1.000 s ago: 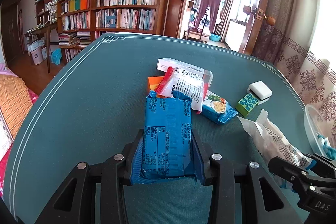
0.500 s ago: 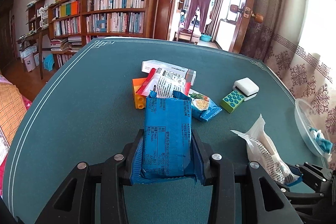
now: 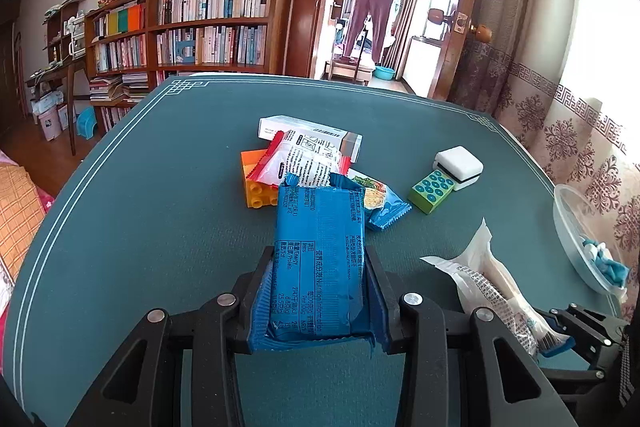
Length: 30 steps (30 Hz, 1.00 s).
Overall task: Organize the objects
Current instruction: 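Carry the blue packet and white snack bag over the clear bowl with both grippers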
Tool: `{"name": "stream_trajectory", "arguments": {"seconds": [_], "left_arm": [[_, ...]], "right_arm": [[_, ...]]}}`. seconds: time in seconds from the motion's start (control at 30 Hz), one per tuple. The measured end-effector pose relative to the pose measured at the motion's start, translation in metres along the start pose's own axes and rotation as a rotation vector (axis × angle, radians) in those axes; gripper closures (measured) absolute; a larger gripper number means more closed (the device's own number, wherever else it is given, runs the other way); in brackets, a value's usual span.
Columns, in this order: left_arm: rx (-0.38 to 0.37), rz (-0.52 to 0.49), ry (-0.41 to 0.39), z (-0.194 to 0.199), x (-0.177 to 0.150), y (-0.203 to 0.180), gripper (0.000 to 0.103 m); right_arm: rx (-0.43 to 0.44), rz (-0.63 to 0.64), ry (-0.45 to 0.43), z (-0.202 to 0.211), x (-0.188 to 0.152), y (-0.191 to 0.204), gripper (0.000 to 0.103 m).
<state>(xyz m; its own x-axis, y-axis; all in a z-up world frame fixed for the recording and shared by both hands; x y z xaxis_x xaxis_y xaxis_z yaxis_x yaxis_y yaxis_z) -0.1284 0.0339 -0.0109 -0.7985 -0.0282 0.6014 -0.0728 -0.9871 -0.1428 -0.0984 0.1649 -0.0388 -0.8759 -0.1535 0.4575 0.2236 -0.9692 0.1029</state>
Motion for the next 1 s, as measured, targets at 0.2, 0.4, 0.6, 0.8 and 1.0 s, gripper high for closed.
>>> {"name": "stream_trajectory", "arguments": {"seconds": [0.2, 0.4, 0.6, 0.8, 1.0], "left_arm": [[0.003, -0.012, 0.007, -0.005, -0.002, -0.005, 0.06], [0.003, -0.03, 0.015, -0.007, -0.004, -0.012, 0.06], [-0.002, -0.045, 0.028, -0.004, -0.008, -0.023, 0.06], [-0.009, -0.066, 0.046, -0.002, -0.016, -0.038, 0.06], [-0.005, -0.083, 0.054, 0.0, -0.022, -0.048, 0.06]], "right_arm": [[0.015, -0.029, -0.038, 0.023, -0.003, -0.011, 0.05], [0.026, -0.083, -0.07, 0.05, -0.01, -0.038, 0.05], [0.042, -0.121, -0.102, 0.076, -0.018, -0.063, 0.051], [0.062, -0.127, -0.117, 0.087, -0.028, -0.076, 0.053], [0.079, -0.082, -0.037, 0.069, -0.053, -0.074, 0.052]]}}
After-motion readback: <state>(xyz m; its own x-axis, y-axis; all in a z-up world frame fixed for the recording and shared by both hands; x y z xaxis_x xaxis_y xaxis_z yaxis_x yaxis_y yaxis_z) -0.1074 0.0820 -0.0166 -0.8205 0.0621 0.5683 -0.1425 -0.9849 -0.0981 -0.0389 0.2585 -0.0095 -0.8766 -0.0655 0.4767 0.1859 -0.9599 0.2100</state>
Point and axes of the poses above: each gripper's, at about its wrist camera, not at the fingertips, and z roughly against the way its jaws point, y to its left, x to its top, the point moved 8 cm from there along -z, roughly the way its jaws point, and after that the axes turned 13 degrees about y, right-handed, at the moved point
